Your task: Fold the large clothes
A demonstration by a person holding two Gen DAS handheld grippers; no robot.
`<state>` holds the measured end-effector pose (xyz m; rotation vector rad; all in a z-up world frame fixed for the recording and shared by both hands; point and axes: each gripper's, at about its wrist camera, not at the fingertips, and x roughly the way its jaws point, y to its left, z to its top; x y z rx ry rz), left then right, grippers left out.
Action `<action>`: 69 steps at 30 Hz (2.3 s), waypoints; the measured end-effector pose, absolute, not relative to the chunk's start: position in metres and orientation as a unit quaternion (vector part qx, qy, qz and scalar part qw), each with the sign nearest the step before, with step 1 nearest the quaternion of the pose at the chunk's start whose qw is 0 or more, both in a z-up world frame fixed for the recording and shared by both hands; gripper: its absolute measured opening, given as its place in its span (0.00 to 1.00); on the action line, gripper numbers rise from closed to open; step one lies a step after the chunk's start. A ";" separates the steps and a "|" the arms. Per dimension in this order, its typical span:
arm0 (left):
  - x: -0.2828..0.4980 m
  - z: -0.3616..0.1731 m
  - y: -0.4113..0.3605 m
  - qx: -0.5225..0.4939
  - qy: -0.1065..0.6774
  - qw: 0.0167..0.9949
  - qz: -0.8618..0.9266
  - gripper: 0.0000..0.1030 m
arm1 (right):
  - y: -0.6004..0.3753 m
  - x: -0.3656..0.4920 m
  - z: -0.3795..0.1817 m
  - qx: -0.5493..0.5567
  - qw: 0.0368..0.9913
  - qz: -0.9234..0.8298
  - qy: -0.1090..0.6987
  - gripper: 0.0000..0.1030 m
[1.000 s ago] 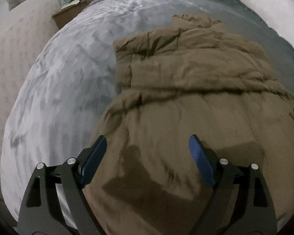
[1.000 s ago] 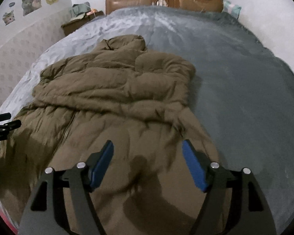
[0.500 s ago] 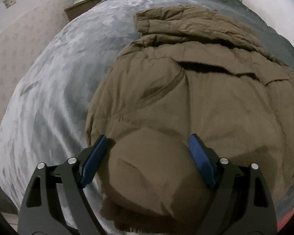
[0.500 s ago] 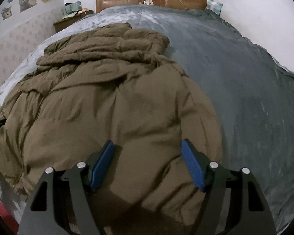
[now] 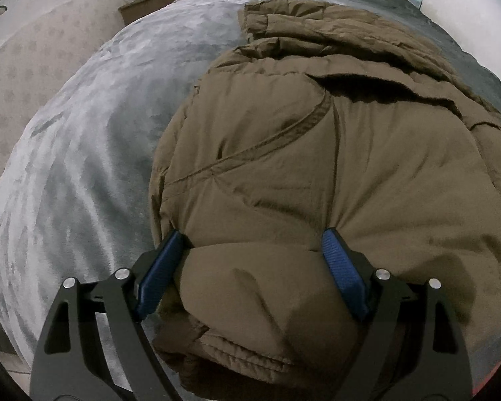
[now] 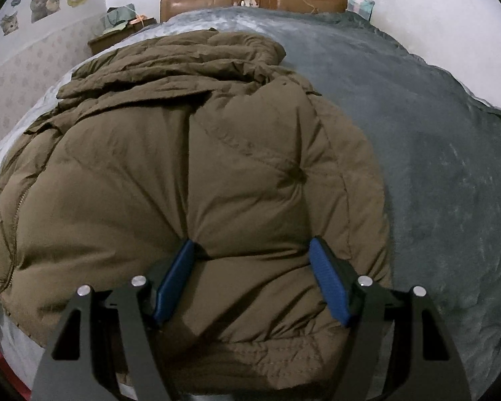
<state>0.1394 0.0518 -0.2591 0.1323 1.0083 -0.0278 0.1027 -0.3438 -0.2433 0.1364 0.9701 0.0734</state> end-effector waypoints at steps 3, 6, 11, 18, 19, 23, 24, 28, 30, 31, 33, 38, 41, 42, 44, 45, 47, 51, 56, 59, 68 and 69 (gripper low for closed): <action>0.139 -0.255 0.049 0.066 0.479 0.875 -0.008 0.84 | -0.345 0.101 -0.240 0.069 0.884 0.038 0.460 0.70; 0.133 -0.246 0.049 0.064 0.473 0.879 0.002 0.87 | -0.347 0.097 -0.233 0.074 0.887 0.038 0.455 0.71; 0.109 -0.222 0.066 0.035 0.455 0.890 0.011 0.95 | -0.353 0.083 -0.213 0.081 0.896 0.043 0.434 0.74; 0.102 -0.221 0.090 -0.002 0.465 0.885 0.015 0.97 | -0.376 0.064 -0.188 0.066 0.916 0.000 0.396 0.86; 0.100 -0.223 0.091 0.001 0.467 0.884 0.016 0.97 | -0.377 0.063 -0.186 0.062 0.916 -0.005 0.396 0.86; 0.104 -0.233 0.086 0.002 0.473 0.881 0.015 0.97 | -0.384 0.061 -0.184 0.072 0.915 -0.010 0.396 0.88; 0.105 -0.235 0.087 -0.002 0.476 0.879 0.013 0.97 | -0.386 0.061 -0.186 0.079 0.914 -0.011 0.399 0.90; 0.110 -0.248 0.090 -0.013 0.488 0.872 0.011 0.97 | -0.391 0.058 -0.191 0.092 0.911 -0.025 0.401 0.93; 0.110 -0.251 0.089 -0.007 0.489 0.872 0.011 0.97 | -0.393 0.056 -0.194 0.096 0.910 -0.030 0.402 0.93; 0.110 -0.252 0.089 -0.005 0.489 0.872 0.010 0.97 | -0.394 0.055 -0.196 0.098 0.910 -0.033 0.402 0.93; 0.111 -0.254 0.090 -0.008 0.490 0.872 0.006 0.97 | -0.397 0.053 -0.203 0.106 0.906 -0.036 0.408 0.93; 0.110 -0.252 0.090 0.006 0.484 0.875 0.009 0.97 | -0.406 0.049 -0.219 0.141 0.897 -0.035 0.417 0.93; 0.110 -0.250 0.087 0.018 0.483 0.875 0.007 0.97 | -0.410 0.052 -0.232 0.172 0.888 -0.017 0.427 0.92; 0.111 -0.250 0.087 0.020 0.484 0.875 0.004 0.97 | -0.410 0.053 -0.236 0.181 0.884 -0.007 0.431 0.91; 0.113 -0.250 0.088 0.018 0.485 0.874 0.002 0.97 | -0.408 0.056 -0.242 0.188 0.878 0.006 0.439 0.84; 0.113 -0.249 0.089 0.014 0.486 0.874 0.001 0.97 | -0.405 0.058 -0.246 0.190 0.875 0.015 0.445 0.77; 0.113 -0.250 0.092 0.004 0.489 0.873 -0.003 0.97 | -0.399 0.059 -0.249 0.191 0.872 0.022 0.450 0.73; 0.117 -0.256 0.096 -0.015 0.495 0.869 -0.015 0.97 | -0.390 0.061 -0.252 0.175 0.872 0.024 0.457 0.66; 0.125 -0.258 0.088 0.011 0.499 0.866 -0.023 0.97 | -0.385 0.064 -0.254 0.163 0.872 0.023 0.462 0.66; 0.128 -0.259 0.086 0.022 0.502 0.864 -0.028 0.97 | -0.386 0.063 -0.255 0.164 0.871 0.021 0.464 0.66; 0.129 -0.259 0.082 0.043 0.498 0.866 -0.033 0.97 | -0.382 0.073 -0.254 0.148 0.868 0.025 0.472 0.66; 0.130 -0.260 0.082 0.041 0.499 0.865 -0.034 0.97 | -0.382 0.073 -0.254 0.146 0.869 0.026 0.473 0.66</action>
